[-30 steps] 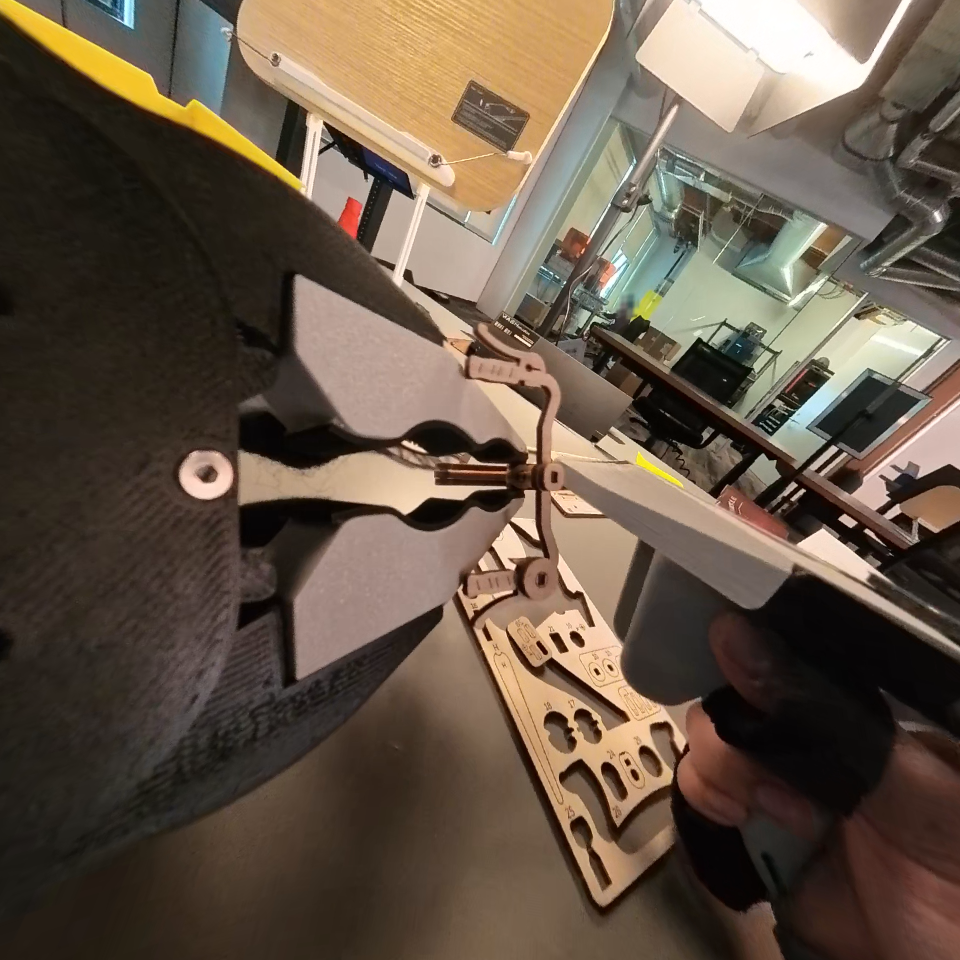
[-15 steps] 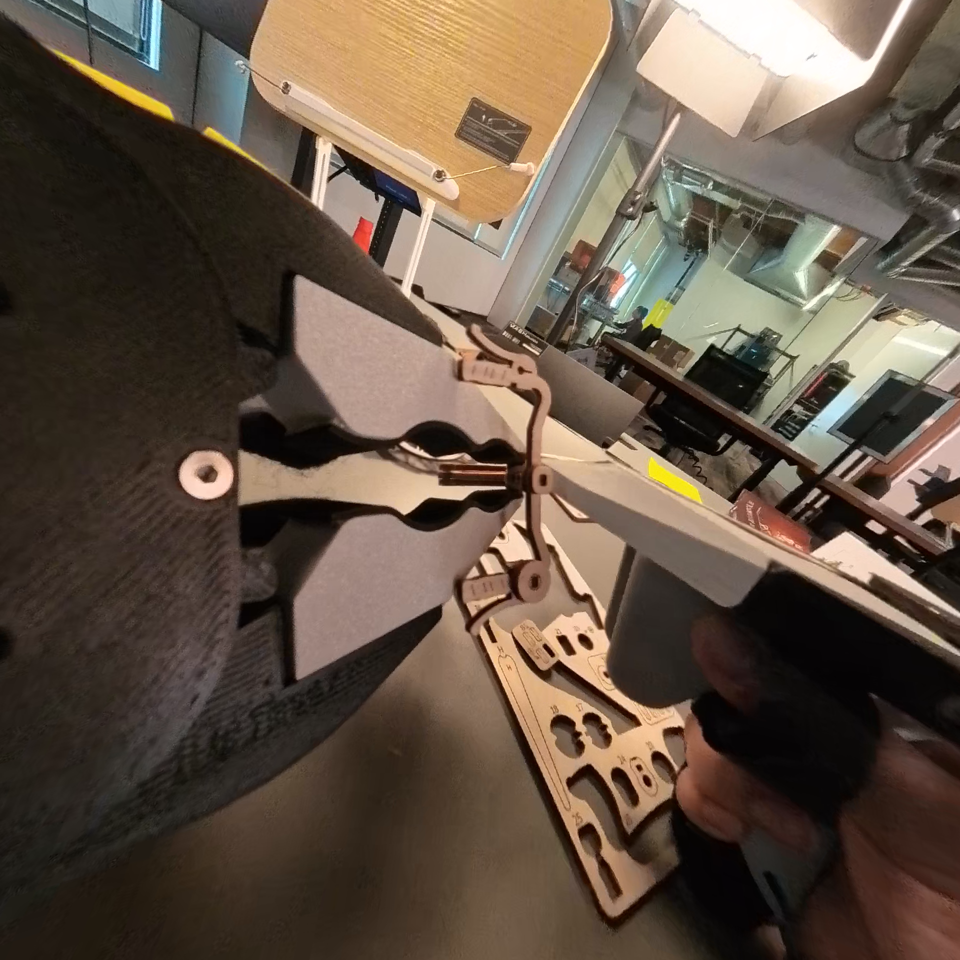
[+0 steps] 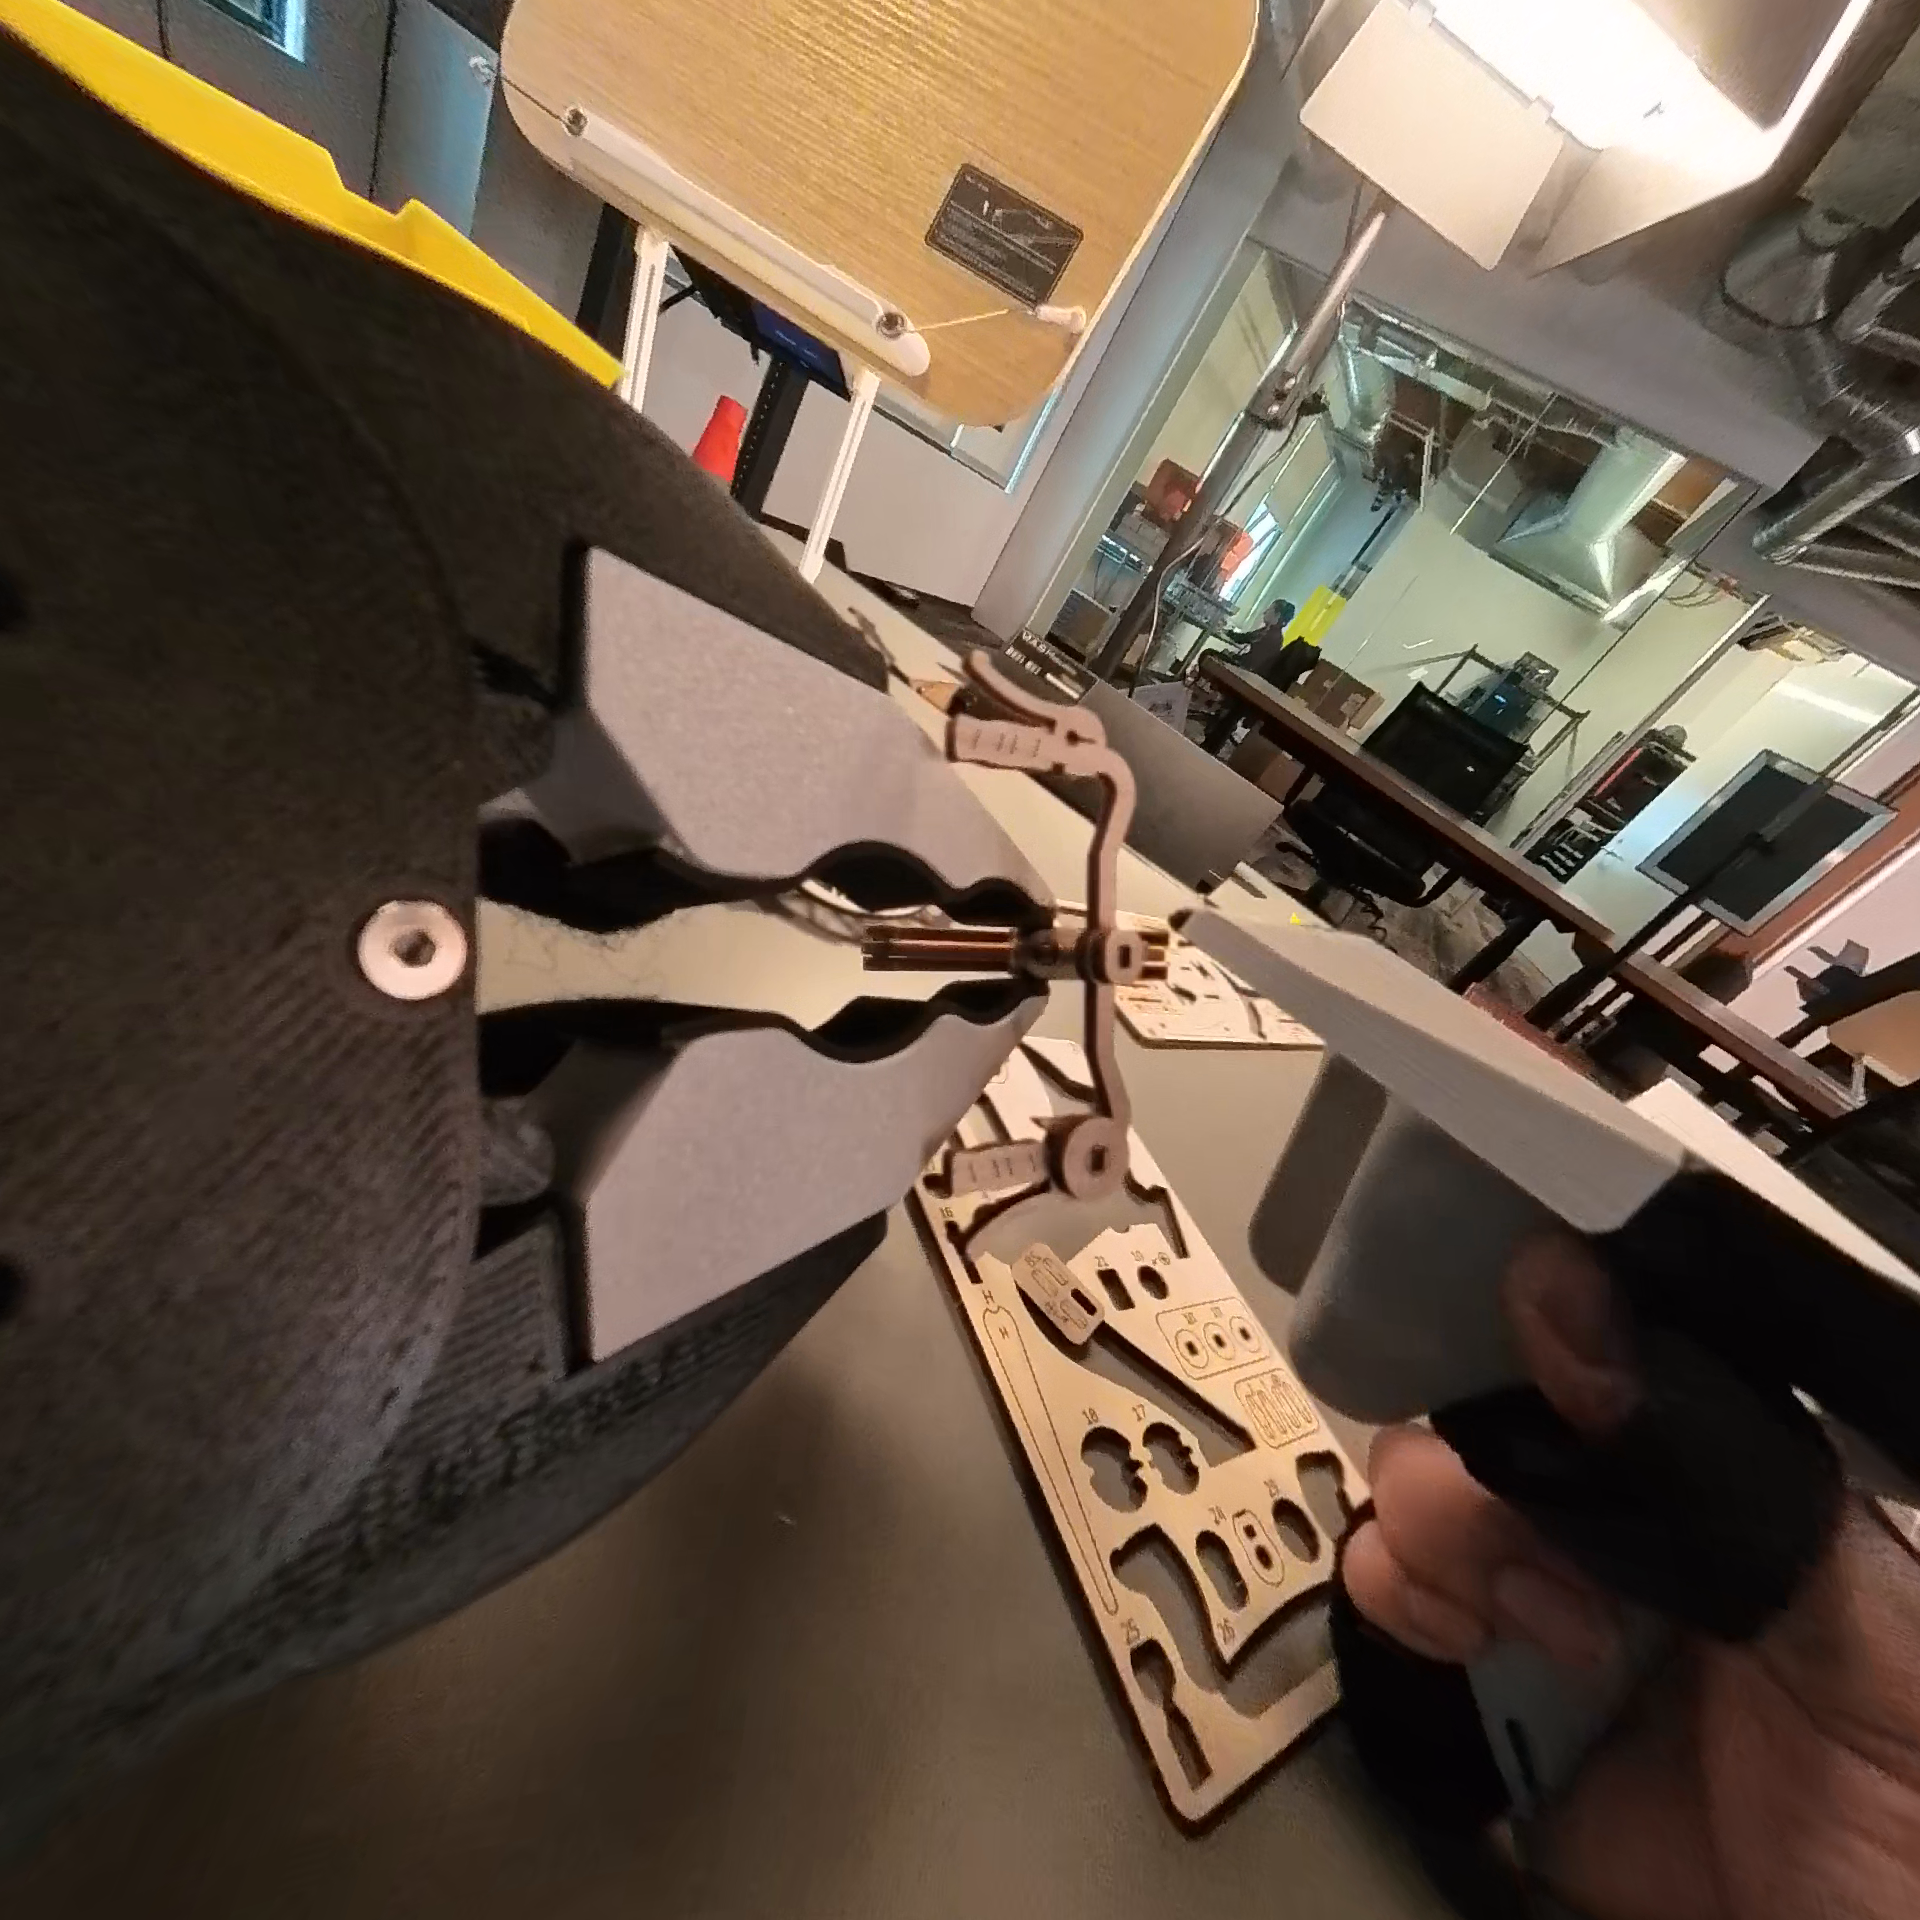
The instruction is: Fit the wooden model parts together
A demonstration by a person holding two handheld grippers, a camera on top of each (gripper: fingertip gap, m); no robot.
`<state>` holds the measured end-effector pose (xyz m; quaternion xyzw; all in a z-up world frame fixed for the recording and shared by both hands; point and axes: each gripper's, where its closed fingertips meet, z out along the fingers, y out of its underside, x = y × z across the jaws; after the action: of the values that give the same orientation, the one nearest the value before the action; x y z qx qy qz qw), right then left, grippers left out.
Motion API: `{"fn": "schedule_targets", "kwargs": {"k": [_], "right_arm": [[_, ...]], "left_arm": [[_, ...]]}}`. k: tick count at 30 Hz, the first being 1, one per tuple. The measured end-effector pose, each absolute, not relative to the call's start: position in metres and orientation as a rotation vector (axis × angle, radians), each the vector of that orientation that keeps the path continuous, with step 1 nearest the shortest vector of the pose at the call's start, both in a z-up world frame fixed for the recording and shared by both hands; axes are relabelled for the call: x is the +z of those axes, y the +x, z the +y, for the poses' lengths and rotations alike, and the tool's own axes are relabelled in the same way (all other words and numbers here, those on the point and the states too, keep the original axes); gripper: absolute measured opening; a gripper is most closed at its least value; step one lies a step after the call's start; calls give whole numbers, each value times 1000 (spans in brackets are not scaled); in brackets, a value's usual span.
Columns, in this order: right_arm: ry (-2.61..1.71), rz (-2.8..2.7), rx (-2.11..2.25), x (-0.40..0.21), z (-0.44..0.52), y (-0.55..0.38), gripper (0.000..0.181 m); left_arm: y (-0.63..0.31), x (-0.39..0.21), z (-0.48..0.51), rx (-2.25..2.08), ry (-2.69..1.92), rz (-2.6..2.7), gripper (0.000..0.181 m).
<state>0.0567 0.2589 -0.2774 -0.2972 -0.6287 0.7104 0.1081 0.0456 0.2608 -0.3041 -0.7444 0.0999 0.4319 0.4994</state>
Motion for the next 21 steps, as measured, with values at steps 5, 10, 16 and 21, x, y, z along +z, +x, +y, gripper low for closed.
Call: {"fn": "schedule_targets", "kwargs": {"k": [5,10,16,21], "right_arm": [[-839,-1948,2094,-283,249,63,9],[-826,-1971,2096,-284,248,65,1],[-779,-1978,2058,-283,246,67,1],[-743,-1961,1985,-283,246,67,1]], "left_arm": [[49,-303,262,1089,-1784,285,9],[51,-302,263,1098,-1773,305,8],[54,-299,262,1105,-1754,322,8],[54,-298,262,1126,-1751,326,8]]}}
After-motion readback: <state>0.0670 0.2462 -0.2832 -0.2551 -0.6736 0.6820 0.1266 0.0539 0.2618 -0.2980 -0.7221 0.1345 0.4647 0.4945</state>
